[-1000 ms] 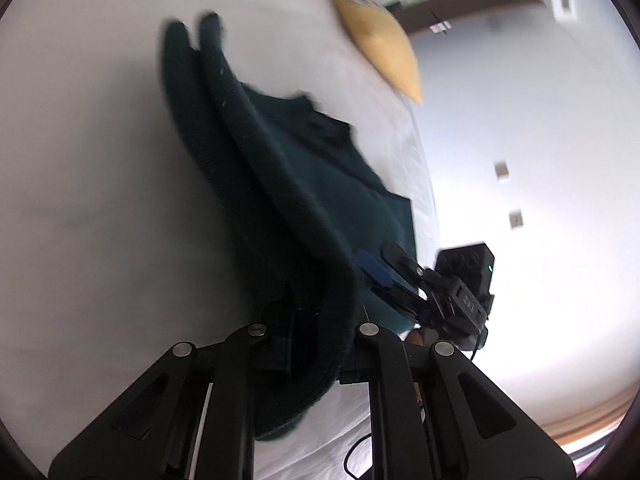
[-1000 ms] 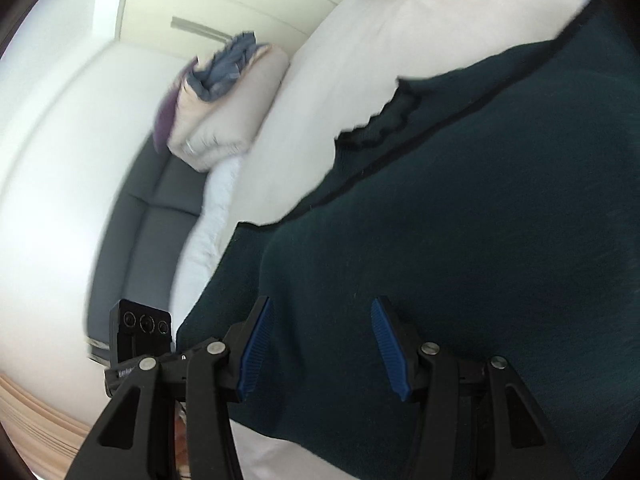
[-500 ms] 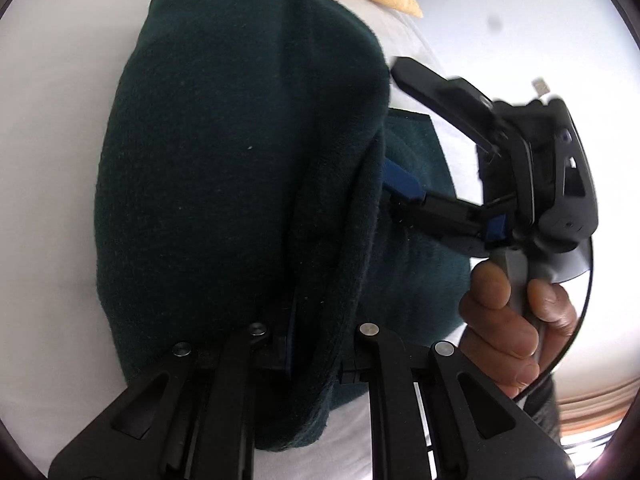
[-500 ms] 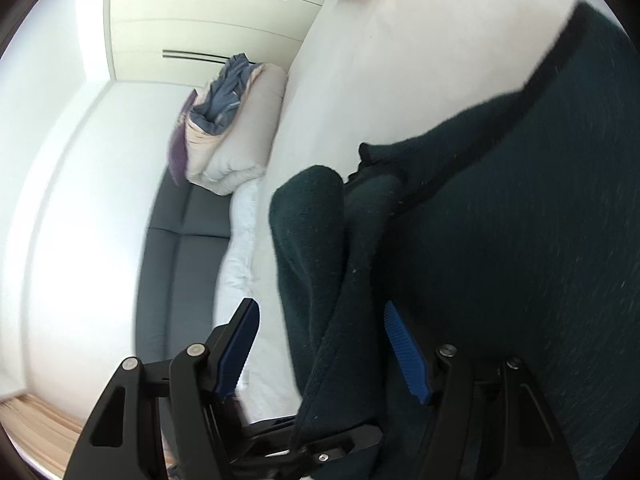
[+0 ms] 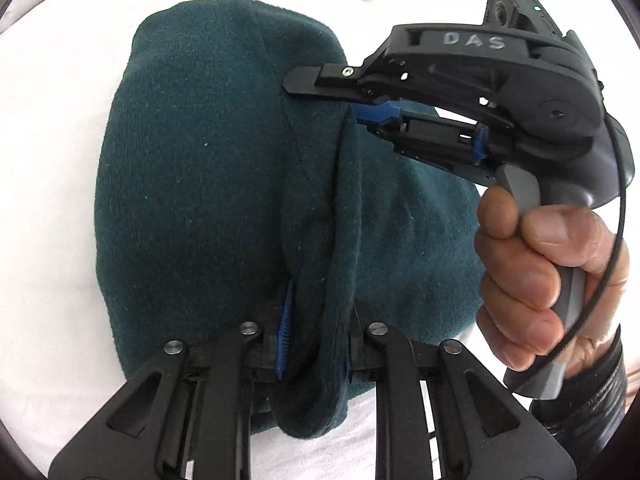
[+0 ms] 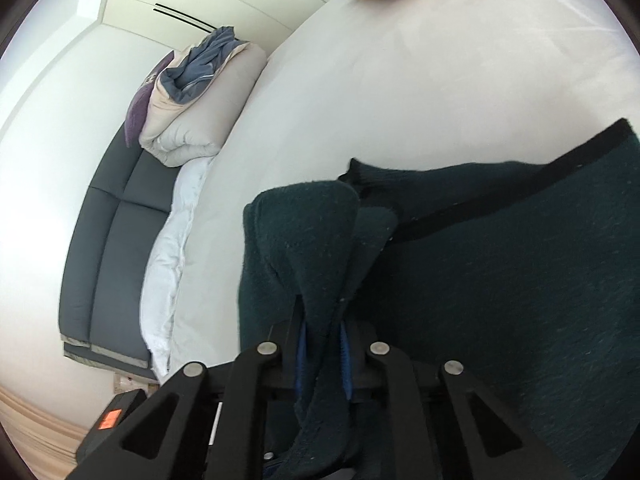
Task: Fold small clothes
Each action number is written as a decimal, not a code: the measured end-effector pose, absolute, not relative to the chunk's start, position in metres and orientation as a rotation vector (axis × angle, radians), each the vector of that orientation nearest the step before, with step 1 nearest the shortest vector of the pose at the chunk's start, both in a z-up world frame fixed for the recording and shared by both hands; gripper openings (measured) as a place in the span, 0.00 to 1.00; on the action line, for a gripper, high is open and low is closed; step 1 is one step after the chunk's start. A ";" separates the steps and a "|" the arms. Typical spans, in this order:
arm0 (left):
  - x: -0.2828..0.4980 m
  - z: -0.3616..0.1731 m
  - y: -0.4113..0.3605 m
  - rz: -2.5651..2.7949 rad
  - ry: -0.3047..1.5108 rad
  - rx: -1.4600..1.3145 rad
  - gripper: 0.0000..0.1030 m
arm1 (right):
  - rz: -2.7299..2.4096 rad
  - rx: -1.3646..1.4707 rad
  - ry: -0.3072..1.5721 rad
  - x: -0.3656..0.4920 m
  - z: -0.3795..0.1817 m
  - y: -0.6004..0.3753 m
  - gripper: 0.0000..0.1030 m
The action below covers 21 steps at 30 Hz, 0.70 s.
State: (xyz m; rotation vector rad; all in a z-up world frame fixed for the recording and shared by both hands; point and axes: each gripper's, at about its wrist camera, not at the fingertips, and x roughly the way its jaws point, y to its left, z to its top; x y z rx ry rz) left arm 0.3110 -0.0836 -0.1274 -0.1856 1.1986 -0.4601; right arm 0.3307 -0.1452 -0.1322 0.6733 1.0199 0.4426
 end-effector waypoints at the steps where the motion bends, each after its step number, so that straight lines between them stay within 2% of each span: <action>1: 0.309 -0.126 -0.085 -0.470 1.200 -0.180 0.18 | 0.436 0.672 1.014 0.330 -0.133 -0.146 0.14; 13: 0.315 -0.095 -0.141 -0.613 1.181 -0.230 0.15 | 0.382 0.642 0.978 0.313 -0.116 -0.226 0.13; 21: 0.310 -0.091 -0.166 -0.659 1.171 -0.228 0.15 | 0.328 0.676 1.001 0.310 -0.128 -0.284 0.13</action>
